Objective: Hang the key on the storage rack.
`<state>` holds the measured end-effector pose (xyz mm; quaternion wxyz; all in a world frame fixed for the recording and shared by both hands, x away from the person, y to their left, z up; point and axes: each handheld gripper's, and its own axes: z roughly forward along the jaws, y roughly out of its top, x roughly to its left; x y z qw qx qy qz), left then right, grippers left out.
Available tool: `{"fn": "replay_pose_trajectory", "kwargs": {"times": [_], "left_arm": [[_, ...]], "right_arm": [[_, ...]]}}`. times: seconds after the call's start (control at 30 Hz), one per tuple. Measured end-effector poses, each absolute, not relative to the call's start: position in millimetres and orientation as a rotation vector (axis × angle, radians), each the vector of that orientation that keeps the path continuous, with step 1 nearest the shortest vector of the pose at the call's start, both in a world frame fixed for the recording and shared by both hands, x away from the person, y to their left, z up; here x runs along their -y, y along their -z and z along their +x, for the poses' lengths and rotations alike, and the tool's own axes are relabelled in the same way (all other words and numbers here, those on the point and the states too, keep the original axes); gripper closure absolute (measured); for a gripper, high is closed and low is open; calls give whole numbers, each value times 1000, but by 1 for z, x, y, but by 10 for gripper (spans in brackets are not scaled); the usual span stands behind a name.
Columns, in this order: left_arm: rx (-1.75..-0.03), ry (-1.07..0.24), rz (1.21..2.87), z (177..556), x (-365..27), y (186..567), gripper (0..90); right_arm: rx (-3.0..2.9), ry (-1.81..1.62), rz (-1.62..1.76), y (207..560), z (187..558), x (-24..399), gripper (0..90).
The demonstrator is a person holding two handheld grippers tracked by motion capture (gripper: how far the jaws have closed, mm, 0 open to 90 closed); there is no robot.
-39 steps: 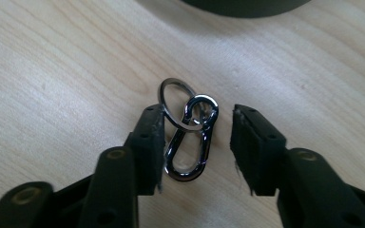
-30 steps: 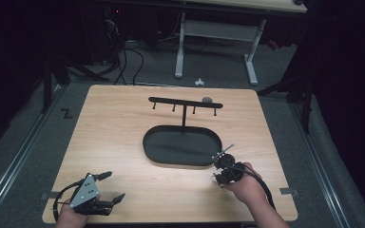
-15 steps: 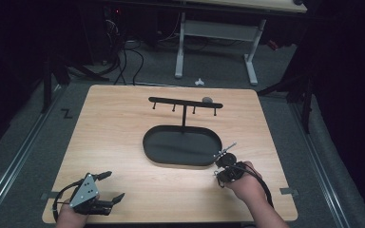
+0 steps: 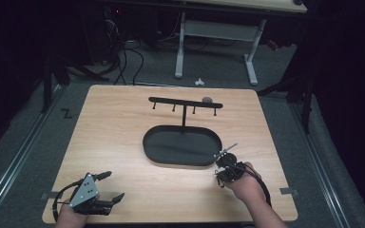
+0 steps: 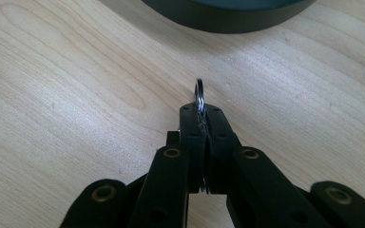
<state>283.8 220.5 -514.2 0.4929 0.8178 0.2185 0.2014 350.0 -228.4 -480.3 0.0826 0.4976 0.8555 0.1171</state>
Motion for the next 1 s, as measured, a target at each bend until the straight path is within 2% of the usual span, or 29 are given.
{"fn": "replay_pose_trajectory", "kwargs": {"times": [0.37, 1.0], "left_arm": [[-527, -486, 1988, 284, -220, 514, 153], [-534, -505, 1979, 285, -218, 514, 153]], "right_arm": [[-2575, -380, 1471, 469, 347, 230, 887], [-2497, -518, 1457, 418, 342, 246, 889]]}}
